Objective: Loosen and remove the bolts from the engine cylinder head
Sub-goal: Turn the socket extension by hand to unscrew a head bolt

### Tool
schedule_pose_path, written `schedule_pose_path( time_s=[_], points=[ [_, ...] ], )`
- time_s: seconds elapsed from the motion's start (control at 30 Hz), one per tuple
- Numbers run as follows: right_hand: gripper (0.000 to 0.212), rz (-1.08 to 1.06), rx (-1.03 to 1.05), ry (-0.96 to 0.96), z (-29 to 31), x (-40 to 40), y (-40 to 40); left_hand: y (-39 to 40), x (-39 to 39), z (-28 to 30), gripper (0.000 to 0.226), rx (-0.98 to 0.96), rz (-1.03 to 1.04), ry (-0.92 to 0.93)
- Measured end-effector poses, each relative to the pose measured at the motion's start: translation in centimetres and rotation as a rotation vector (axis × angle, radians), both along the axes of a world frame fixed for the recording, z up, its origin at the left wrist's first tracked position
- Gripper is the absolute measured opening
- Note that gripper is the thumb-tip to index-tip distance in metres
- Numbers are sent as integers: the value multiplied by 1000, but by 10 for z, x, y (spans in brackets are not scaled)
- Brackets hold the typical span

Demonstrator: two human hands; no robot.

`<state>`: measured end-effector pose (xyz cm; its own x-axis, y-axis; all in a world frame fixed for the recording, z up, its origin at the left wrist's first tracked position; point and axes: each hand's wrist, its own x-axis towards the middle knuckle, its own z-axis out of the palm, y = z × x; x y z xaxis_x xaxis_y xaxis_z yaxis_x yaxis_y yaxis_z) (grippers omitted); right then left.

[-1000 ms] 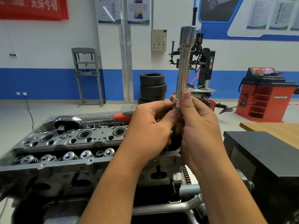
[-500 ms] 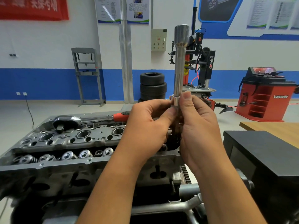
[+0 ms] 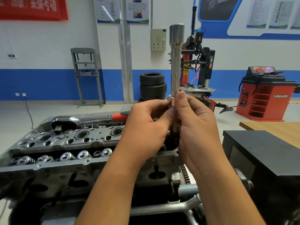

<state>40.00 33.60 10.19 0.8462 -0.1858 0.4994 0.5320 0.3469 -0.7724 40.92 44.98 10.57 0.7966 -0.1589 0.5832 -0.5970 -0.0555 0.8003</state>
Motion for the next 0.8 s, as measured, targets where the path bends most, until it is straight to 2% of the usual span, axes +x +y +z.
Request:
schedule_pose_path(
  time_s=[0.17, 0.37, 0.63, 0.8],
  points=[
    [42, -35, -15, 1, 0, -2, 0, 1, 3, -2, 16, 9, 42, -5],
    [29, 5, 8, -2, 1, -1, 1, 1, -2, 0, 17, -42, -61, 42],
    [30, -22, -19, -26, -1, 1, 0, 0, 4, -2, 13, -4, 40, -16],
    [36, 4, -41, -7, 0, 0, 0, 1, -2, 0, 16, -50, -75, 40]
  ],
)
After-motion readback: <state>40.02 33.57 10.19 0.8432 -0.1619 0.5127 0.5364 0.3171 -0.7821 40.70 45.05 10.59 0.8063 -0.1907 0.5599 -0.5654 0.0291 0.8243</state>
